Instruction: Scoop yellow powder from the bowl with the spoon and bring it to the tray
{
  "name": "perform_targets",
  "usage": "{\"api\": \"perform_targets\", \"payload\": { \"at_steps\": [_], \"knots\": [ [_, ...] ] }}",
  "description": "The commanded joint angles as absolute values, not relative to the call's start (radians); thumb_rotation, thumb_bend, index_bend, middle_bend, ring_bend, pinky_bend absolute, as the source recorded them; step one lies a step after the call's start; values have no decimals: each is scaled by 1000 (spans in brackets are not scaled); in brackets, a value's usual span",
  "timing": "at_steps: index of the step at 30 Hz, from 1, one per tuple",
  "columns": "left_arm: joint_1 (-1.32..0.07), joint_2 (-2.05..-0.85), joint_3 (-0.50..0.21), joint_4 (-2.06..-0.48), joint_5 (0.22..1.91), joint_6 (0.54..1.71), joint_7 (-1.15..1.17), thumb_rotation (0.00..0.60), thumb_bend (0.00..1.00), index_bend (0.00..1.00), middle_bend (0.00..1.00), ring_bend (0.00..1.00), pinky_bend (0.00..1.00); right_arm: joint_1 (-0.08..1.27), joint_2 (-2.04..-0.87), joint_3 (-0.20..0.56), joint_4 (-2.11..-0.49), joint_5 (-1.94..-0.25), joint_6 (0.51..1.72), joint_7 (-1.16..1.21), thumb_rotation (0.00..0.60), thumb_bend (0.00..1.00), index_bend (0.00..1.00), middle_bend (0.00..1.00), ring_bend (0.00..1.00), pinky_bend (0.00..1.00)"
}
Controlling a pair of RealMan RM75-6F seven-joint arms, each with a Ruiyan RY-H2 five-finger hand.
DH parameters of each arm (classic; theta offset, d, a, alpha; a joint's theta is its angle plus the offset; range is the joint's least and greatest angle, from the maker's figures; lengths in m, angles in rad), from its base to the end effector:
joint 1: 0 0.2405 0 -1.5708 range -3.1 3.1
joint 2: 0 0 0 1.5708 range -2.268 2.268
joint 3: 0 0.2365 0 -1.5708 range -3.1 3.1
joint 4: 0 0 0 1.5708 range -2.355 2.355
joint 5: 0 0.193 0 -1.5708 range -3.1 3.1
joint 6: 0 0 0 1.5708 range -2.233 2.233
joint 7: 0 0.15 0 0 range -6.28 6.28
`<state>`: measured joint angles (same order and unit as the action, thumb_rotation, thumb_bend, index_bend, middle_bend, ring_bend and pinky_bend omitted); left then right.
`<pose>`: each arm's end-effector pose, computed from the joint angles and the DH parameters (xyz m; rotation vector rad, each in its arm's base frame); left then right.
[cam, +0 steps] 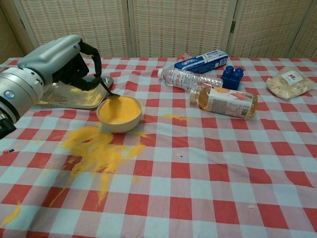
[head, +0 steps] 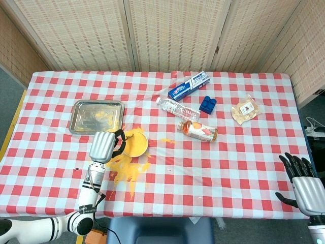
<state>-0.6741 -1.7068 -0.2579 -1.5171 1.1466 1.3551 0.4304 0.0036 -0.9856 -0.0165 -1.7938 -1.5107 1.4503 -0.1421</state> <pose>-0.1041 0.3207 0.0201 -1.4818 -0.8838 -1.2002 -0.2811 -0.1462 0.1749 1.4410 -0.9531 0.7178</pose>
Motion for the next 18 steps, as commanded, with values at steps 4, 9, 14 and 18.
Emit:
{"api": "perform_targets", "payload": {
  "at_steps": [4, 9, 14, 18],
  "knots": [
    [-667, -1701, -259, -1549, 1139, 1344, 426, 600, 809, 844, 1000, 1000, 1000, 3, -985, -17, -1794, -1512, 1451, -141, 600, 66, 0, 0, 0, 0],
    [-667, -1700, -270, -1536, 1135, 1334, 427, 600, 810, 844, 1000, 1000, 1000, 2, -984, -18, -1794, -1515, 1454, -140, 600, 66, 0, 0, 0, 0],
    [-666, -1712, -264, -1497, 1161, 1336, 417, 600, 808, 845, 1000, 1000, 1000, 5, -986, -17, -1793, -1511, 1447, -143, 600, 66, 0, 0, 0, 0],
    [-664, -1722, -260, -1471, 1180, 1340, 412, 600, 807, 844, 1000, 1000, 1000, 5, -987, -17, -1793, -1510, 1446, -144, 600, 66, 0, 0, 0, 0]
  ]
}}
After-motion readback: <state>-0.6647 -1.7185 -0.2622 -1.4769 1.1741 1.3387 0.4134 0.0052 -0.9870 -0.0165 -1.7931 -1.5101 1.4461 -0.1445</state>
